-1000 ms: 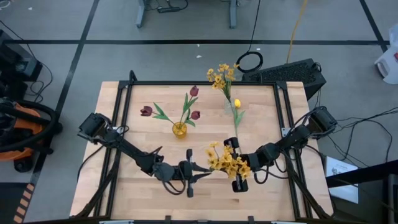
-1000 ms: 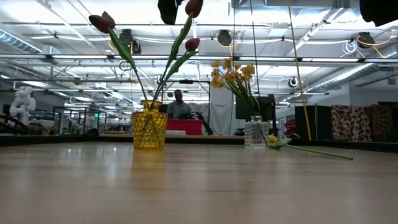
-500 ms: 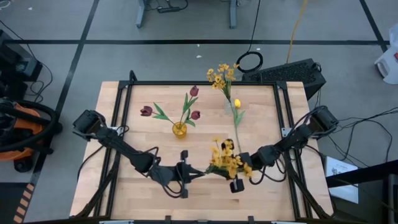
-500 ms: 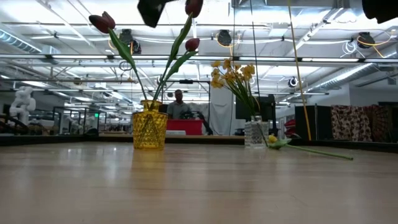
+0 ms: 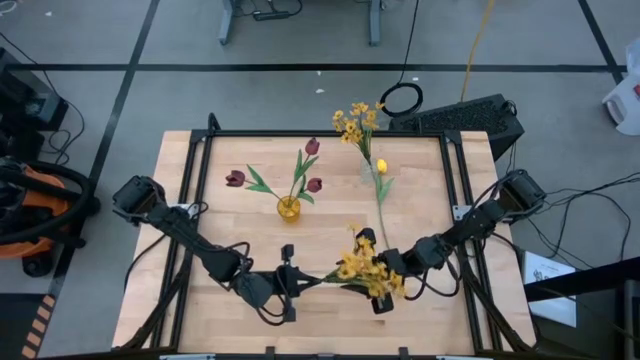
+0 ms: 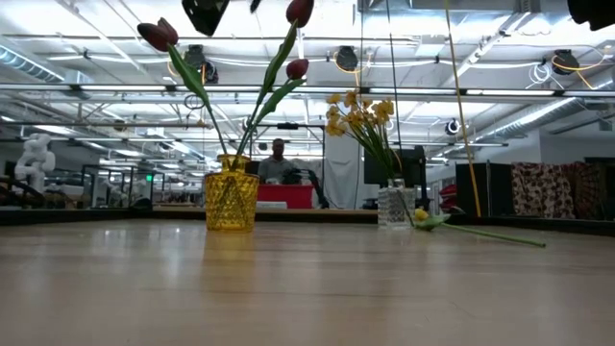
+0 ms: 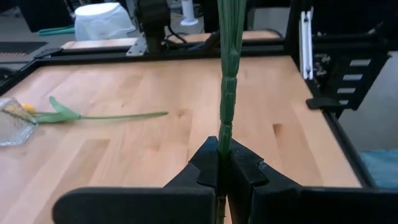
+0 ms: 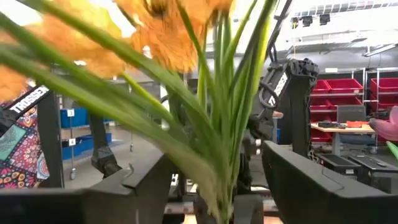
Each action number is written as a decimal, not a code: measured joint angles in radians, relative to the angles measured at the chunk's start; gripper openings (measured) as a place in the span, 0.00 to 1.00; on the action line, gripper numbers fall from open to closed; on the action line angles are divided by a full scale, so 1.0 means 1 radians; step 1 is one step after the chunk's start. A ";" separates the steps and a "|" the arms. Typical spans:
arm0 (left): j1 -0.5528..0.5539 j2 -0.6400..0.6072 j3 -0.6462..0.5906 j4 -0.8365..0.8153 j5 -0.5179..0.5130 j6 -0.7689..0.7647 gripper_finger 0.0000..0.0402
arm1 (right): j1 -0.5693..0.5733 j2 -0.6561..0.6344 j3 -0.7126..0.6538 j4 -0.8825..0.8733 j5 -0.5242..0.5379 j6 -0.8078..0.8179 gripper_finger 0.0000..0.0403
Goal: Sort flowers into vase by color
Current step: Put the yellow flowers into the transparent vase
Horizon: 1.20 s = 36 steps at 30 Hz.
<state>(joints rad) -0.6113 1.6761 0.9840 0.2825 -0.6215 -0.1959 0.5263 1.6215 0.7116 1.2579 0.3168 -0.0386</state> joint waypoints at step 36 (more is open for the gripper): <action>-0.031 -0.009 0.001 -0.001 -0.147 -0.055 0.67 | 0.027 -0.267 -0.001 -0.378 0.384 -0.171 0.00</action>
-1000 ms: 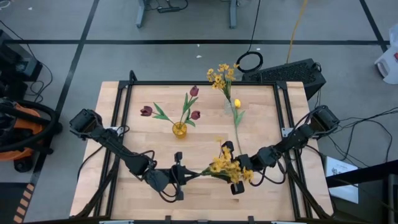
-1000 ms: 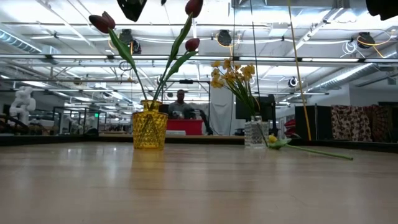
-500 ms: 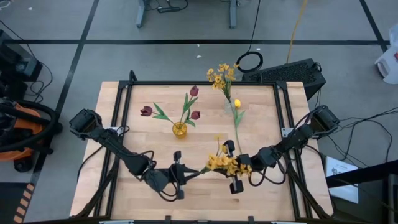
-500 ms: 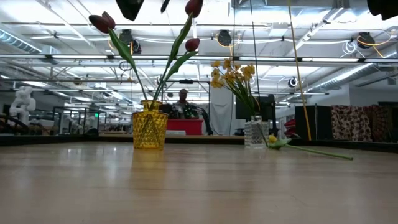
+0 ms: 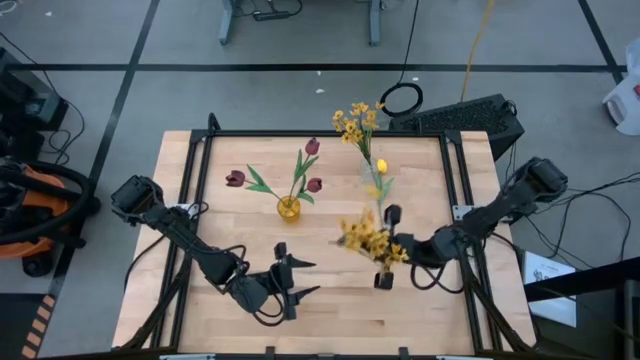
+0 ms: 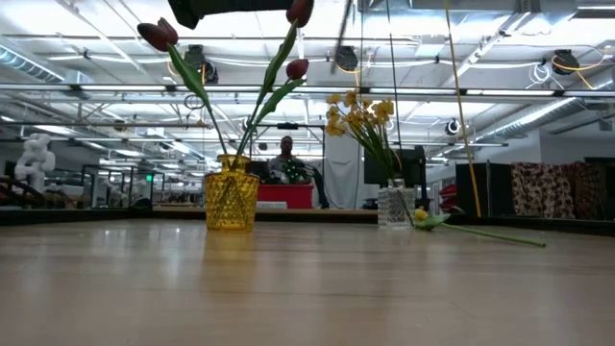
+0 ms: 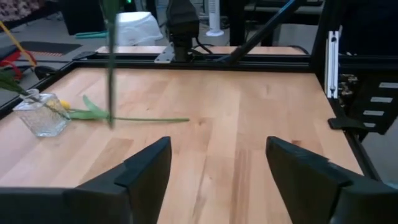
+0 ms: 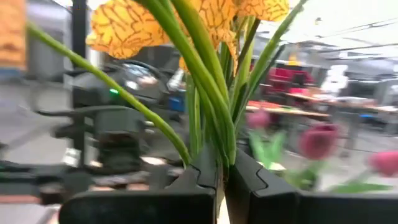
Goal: Sort flowers into vase by color
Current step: Put the yellow flowers into the transparent vase
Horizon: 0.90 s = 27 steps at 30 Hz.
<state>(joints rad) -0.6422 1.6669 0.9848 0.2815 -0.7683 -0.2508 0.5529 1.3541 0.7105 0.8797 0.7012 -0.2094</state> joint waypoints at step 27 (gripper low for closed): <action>0.042 0.026 -0.001 -0.006 0.005 -0.084 0.69 | -0.406 -0.400 -0.518 0.268 0.003 -0.041 0.00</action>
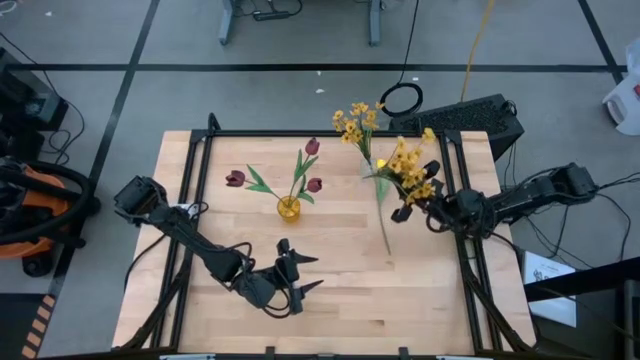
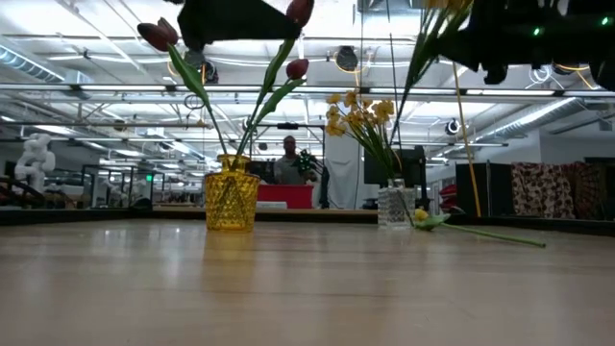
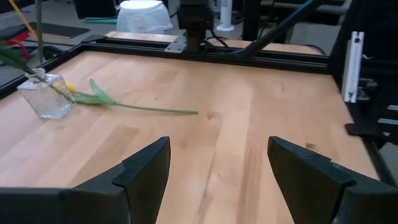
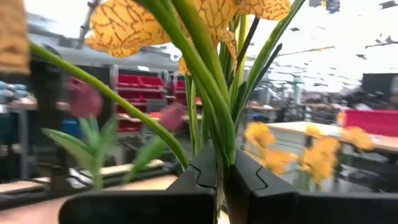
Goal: Sort flowers into vase by color
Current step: Put the yellow flowers into the transparent vase
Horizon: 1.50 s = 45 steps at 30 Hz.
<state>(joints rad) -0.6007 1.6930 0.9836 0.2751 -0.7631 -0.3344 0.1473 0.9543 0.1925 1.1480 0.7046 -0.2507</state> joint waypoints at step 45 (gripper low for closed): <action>0.039 0.017 0.000 0.012 0.030 0.008 0.69 | -0.326 0.100 -0.062 0.044 -0.111 0.150 0.00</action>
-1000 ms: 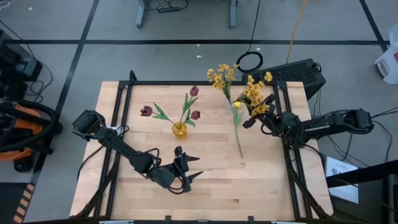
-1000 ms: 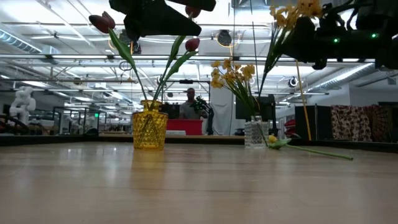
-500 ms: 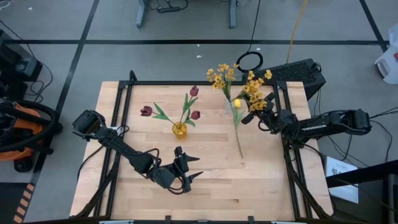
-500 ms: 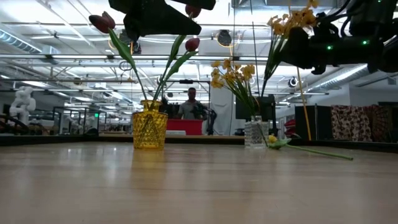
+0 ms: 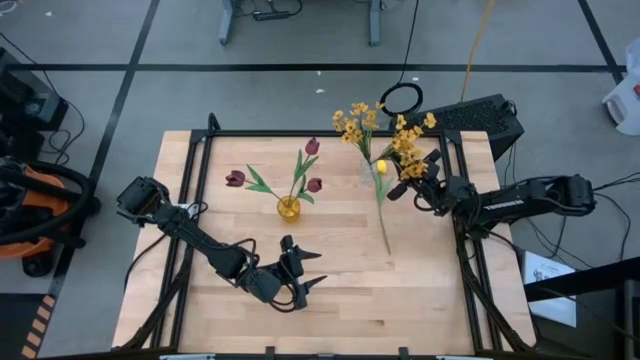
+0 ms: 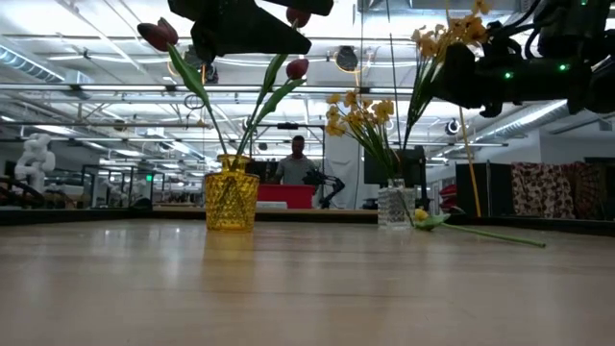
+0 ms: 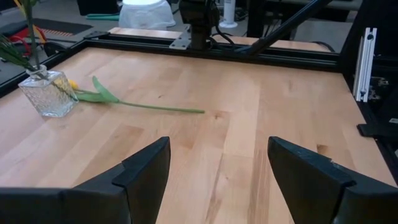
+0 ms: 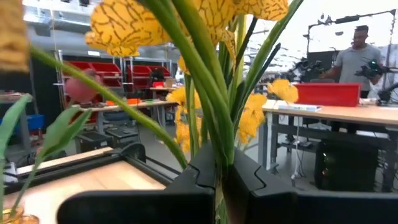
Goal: Sort flowers into vase by color
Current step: Put the yellow flowers into the transparent vase
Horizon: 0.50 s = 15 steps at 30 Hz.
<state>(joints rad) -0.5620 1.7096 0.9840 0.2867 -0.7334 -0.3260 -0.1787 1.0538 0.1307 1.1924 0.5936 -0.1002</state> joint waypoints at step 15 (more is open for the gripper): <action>0.000 0.000 0.000 0.000 0.000 0.000 0.69 | -0.002 0.072 0.001 0.034 0.007 0.044 0.00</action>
<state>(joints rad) -0.5617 1.7096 0.9842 0.2871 -0.7332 -0.3260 -0.1802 1.1259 0.1318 1.2266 0.6010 -0.0559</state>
